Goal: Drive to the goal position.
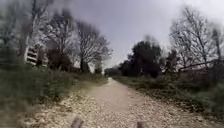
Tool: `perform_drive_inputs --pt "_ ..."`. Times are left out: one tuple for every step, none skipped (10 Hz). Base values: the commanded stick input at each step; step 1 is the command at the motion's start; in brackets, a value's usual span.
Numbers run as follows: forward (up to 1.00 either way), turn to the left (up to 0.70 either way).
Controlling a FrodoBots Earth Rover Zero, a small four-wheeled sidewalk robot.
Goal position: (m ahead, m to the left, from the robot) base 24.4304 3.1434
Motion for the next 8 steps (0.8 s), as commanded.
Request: perform_drive_inputs --pt "0.70 0.00" --pt "0.70 0.00" --pt "0.70 0.00" --pt "0.70 0.00" --pt "0.70 0.00" --pt "0.70 0.00" --pt "0.70 0.00" --pt "0.70 0.00"
